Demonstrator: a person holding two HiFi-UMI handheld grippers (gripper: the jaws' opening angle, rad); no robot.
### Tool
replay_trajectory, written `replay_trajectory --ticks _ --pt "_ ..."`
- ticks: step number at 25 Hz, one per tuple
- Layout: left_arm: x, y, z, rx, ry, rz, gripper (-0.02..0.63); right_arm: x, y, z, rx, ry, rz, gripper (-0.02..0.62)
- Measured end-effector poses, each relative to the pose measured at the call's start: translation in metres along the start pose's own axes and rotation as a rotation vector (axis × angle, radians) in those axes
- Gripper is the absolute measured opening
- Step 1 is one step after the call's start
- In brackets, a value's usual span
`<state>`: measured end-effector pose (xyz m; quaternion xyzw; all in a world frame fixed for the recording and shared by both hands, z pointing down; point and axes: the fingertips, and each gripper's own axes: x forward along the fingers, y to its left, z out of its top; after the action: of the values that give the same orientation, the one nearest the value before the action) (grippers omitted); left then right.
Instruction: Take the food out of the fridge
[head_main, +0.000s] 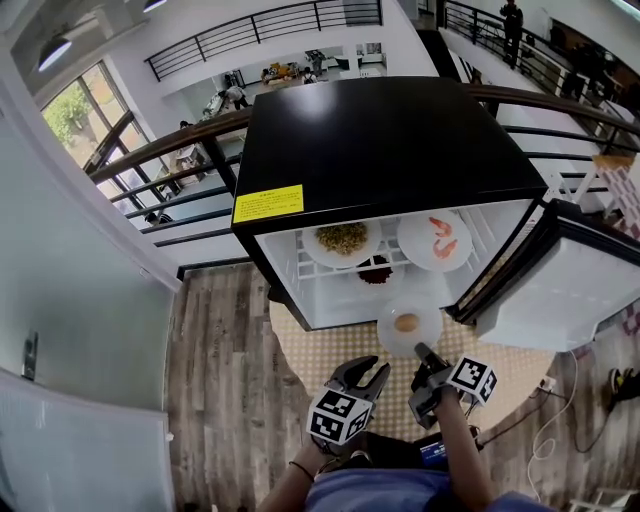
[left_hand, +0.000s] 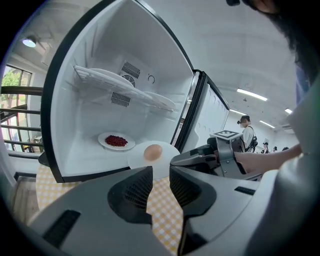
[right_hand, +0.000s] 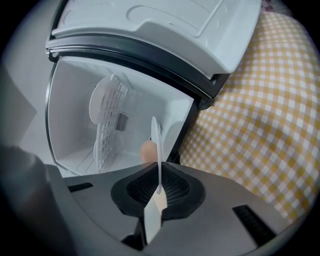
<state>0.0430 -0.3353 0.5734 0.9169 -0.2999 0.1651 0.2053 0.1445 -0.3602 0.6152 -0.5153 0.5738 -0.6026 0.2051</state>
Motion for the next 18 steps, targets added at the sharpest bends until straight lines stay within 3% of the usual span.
replay_trajectory --ticks 18 --pt "-0.102 -0.009 0.025 0.038 -0.175 0.067 0.1 -0.057 0.065 -0.074 -0.062 0.04 0.153 0.025"
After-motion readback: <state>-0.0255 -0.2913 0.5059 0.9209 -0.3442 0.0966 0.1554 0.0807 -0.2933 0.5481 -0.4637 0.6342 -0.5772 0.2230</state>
